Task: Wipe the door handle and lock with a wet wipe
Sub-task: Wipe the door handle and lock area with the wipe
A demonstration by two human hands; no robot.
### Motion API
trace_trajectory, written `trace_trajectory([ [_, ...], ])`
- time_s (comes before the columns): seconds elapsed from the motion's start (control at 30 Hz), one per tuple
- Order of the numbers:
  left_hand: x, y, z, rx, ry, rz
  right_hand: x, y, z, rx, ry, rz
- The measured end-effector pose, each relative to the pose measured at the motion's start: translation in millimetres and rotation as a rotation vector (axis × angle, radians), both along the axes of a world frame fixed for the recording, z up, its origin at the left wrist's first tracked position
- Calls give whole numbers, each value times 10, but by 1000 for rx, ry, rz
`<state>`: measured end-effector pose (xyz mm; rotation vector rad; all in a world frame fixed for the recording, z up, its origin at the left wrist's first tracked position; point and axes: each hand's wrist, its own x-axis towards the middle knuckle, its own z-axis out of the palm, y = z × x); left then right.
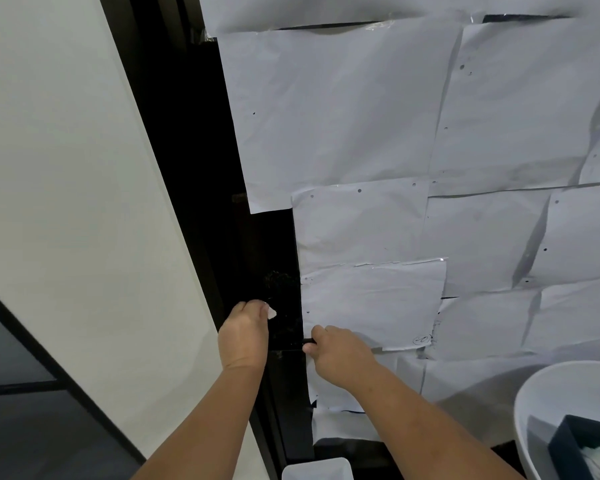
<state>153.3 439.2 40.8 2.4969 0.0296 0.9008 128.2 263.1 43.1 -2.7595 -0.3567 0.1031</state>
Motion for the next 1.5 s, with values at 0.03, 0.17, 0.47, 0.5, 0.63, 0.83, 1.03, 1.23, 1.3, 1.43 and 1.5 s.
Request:
trace_trajectory([
  [0.03, -5, -18, 10, -57, -20, -3, 1, -3, -1, 5, 0, -1],
  [0.17, -4, -60, -1, -137, -54, -58, 3, -2, -6, 8, -9, -4],
  [0.47, 25, 0, -54, 292, 39, -212, 12, 4, -13, 10, -18, -5],
  [0.5, 16, -1, -11, 345, 48, -241, 12, 9, -11, 10, -24, -7],
  [0.63, 74, -21, 119, 589, 123, -350, 11, 5, -9, 9, -15, -6],
  [0.83, -12, 3, 101, 499, 143, -282, 11, -4, -2, 7, -9, 0],
  [1.03, 25, -73, 218, 670, 170, -303, 12, -12, -25, 23, -29, 2],
  [1.23, 36, -10, 98, 544, 143, -266, 14, -11, -20, 13, -23, -1],
  [1.3, -11, 14, -45, 307, 103, -212, 12, -14, -5, 9, -15, 4],
  [1.43, -116, -23, -204, 13, 96, -116, 13, -10, -13, -1, -16, 9],
  [1.5, -183, -68, -232, -160, 93, -78, 12, -1, -13, 7, -18, 7],
])
